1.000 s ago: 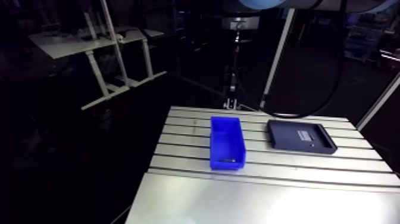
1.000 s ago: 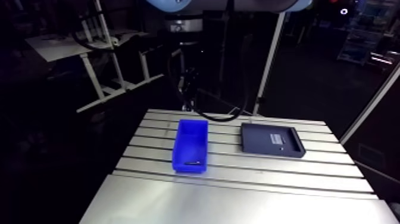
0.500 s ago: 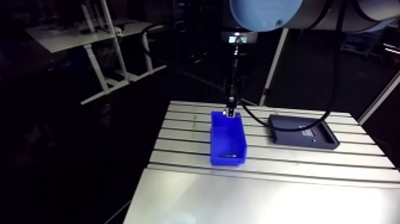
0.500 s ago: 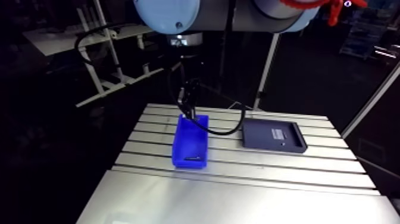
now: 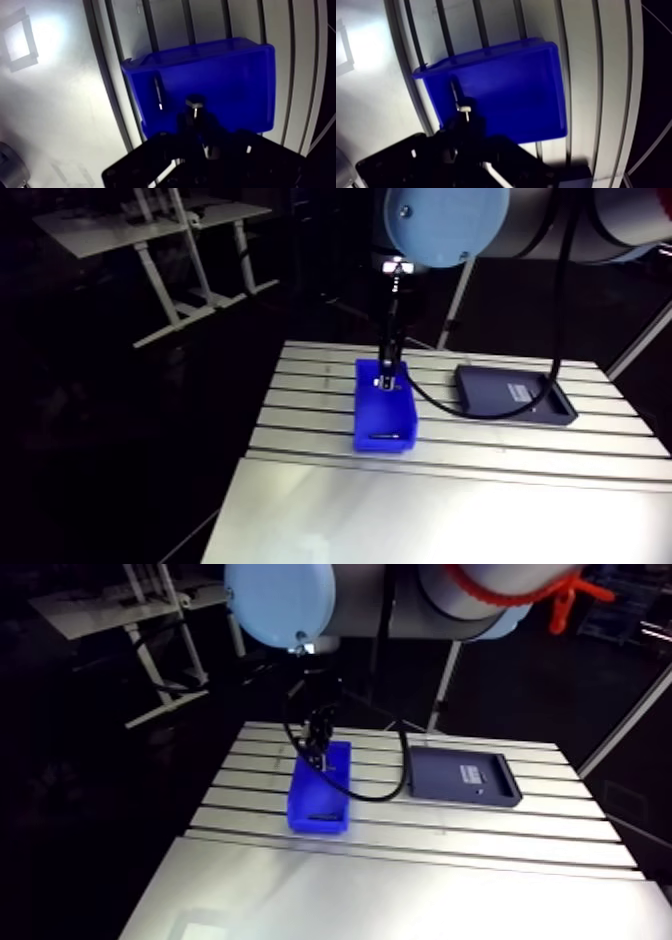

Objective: Pick up the M10 bolt from the tray and put it into the blue bin.

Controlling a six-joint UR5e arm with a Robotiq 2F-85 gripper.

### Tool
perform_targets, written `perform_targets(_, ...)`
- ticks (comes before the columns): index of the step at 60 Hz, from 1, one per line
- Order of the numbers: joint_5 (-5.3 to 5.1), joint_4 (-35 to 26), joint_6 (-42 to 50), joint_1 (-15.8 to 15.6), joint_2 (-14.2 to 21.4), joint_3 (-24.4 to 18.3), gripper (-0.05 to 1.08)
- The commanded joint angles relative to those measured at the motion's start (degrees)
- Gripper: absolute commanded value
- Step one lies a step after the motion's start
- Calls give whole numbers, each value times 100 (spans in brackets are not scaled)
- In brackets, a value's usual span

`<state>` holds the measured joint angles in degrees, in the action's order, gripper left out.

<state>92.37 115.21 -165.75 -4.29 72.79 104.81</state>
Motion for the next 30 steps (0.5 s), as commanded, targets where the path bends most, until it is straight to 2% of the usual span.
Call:
perform_targets(1,5,110,1,6,-128,44,99)
perform_targets(30,13,357,103,-1,-428,87,98)
